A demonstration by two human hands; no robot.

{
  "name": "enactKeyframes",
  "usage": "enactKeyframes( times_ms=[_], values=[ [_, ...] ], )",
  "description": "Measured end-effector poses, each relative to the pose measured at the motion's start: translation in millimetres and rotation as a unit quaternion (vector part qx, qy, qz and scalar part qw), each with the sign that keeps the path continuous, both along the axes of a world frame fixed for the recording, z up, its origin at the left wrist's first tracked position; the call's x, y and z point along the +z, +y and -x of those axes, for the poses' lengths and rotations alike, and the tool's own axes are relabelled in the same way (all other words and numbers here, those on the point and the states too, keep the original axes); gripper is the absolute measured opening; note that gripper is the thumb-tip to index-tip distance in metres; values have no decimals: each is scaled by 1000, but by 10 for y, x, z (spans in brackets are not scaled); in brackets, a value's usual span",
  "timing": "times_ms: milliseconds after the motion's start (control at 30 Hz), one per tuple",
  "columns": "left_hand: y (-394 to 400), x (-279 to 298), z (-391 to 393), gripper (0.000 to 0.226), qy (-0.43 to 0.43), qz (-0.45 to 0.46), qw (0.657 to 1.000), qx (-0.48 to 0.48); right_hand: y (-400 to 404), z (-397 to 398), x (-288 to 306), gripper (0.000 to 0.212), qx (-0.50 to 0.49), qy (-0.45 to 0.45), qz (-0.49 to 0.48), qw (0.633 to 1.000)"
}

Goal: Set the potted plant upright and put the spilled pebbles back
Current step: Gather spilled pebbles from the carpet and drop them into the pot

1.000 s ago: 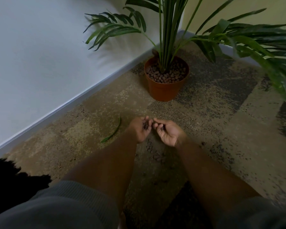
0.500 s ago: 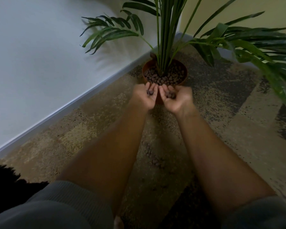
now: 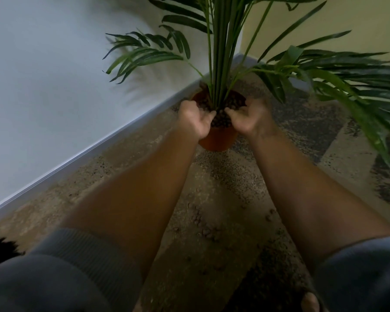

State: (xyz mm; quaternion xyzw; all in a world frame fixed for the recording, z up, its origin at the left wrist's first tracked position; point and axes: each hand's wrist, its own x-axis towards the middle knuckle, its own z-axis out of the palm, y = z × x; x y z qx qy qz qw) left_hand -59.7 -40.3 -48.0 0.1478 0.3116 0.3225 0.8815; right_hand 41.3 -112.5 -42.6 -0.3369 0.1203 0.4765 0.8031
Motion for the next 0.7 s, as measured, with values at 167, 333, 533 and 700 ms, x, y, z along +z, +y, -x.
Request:
enactKeyframes(
  times_ms=[167, 333, 533, 700],
  values=[
    [-12, -136, 179, 43, 21, -14, 1000, 10, -131, 77, -150, 41, 11, -39, 14, 999],
    [-198, -443, 511, 23, 212, -82, 973, -40, -236, 365, -395, 18, 122, -130, 131, 975],
    [-351, -988, 920, 20, 431, -184, 859, -205, -450, 769, -868, 8, 349, -319, 311, 825],
    [-432, -1254, 1221, 19, 510, -335, 724, -323, -612, 1063, -1201, 20, 455, -484, 375, 646]
  ],
)
